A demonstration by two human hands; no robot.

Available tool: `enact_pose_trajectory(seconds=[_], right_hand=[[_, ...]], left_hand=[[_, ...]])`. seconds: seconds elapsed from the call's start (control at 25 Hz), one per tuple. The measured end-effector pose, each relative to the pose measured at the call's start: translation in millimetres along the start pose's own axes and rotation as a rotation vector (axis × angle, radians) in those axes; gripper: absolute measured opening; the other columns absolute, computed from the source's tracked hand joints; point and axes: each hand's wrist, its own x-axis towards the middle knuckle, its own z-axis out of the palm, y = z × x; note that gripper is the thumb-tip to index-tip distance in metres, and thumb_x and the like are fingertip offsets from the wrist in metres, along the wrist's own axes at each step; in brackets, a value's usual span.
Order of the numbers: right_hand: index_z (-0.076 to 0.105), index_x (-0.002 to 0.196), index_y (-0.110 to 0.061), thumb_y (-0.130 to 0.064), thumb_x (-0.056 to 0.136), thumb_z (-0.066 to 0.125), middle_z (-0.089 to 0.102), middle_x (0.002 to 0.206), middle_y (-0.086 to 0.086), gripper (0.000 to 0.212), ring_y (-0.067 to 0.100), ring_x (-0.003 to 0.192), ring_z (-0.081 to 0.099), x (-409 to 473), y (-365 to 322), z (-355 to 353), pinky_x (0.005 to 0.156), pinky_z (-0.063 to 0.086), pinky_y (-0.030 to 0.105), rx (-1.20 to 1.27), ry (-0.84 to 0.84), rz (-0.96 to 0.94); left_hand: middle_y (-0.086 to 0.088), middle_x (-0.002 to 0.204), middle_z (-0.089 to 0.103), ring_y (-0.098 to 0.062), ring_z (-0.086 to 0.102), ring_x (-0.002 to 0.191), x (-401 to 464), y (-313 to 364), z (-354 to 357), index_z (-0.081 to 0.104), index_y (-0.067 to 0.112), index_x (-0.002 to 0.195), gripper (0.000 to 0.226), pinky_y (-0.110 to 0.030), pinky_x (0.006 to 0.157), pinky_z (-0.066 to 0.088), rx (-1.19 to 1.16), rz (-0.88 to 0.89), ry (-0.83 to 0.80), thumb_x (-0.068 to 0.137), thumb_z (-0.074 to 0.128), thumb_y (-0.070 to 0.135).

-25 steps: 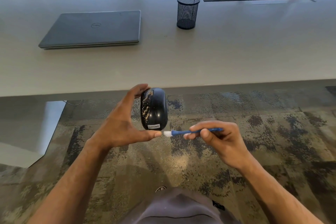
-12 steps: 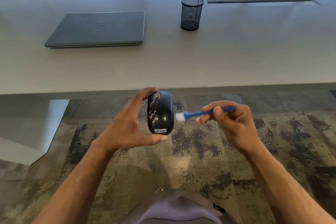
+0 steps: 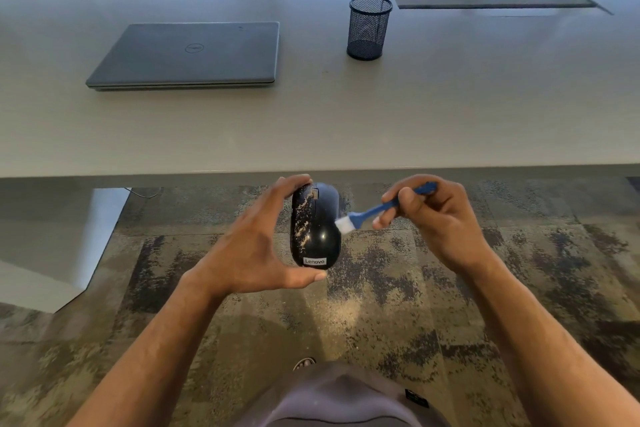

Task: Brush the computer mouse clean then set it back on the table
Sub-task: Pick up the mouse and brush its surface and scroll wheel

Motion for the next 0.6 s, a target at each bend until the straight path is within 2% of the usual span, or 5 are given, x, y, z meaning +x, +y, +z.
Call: enact_pose_trajectory(seconds=[0.16, 0.32, 0.44, 0.52, 0.6], right_hand=[[0.067, 0.097, -0.006, -0.019, 0.097, 0.053, 0.075, 0.075, -0.001, 0.019, 0.019, 0.073, 0.074, 12.9, -5.2, -2.6, 0.08, 0.061, 0.037, -0.038, 0.137, 0.006], [0.07, 0.091, -0.009, -0.024, 0.096, 0.056, 0.072, 0.07, 0.004, 0.021, 0.023, 0.065, 0.071, 20.5, -11.4, -2.9, 0.073, 0.061, 0.036, 0.072, -0.016, 0.061], [0.064, 0.093, -0.007, -0.024, 0.099, 0.052, 0.071, 0.068, 0.002, 0.022, 0.02, 0.064, 0.07, 26.1, -9.2, 1.6, 0.068, 0.06, 0.035, -0.099, 0.073, 0.061], [0.062, 0.092, -0.007, -0.023, 0.103, 0.051, 0.069, 0.067, 0.0, 0.023, 0.02, 0.062, 0.068, 30.0, -12.8, -1.8, 0.065, 0.058, 0.034, -0.112, 0.135, 0.025], [0.061, 0.091, -0.005, -0.018, 0.104, 0.049, 0.067, 0.066, 0.0, 0.021, 0.019, 0.06, 0.066, 31.6, -17.8, -3.6, 0.063, 0.057, 0.032, -0.051, 0.023, 0.003]], left_hand=[[0.001, 0.148, 0.039, -0.014, 0.041, 0.134, 0.5, 0.9, 2.7, 0.024, 0.02, 0.151, 0.119, -0.039, 0.113, 0.031, 0.021, 0.036, -0.017, 0.055, 0.08, 0.063], [0.008, 0.146, 0.037, -0.009, 0.039, 0.134, 2.7, -0.4, 4.2, 0.022, 0.023, 0.15, 0.117, -0.033, 0.114, 0.029, 0.013, 0.066, -0.01, 0.057, 0.081, 0.062], [0.002, 0.148, 0.038, -0.014, 0.039, 0.135, 5.0, -1.6, 5.3, 0.022, 0.021, 0.15, 0.117, -0.035, 0.115, 0.028, 0.026, 0.082, -0.025, 0.058, 0.08, 0.062], [0.006, 0.146, 0.036, -0.01, 0.038, 0.134, 5.5, -1.6, 4.9, 0.022, 0.02, 0.15, 0.116, -0.028, 0.114, 0.025, 0.031, 0.089, -0.023, 0.058, 0.08, 0.063], [0.01, 0.144, 0.034, -0.005, 0.036, 0.133, 5.9, -1.5, 4.2, 0.022, 0.02, 0.15, 0.116, -0.019, 0.112, 0.022, 0.026, 0.096, -0.016, 0.059, 0.082, 0.06]])
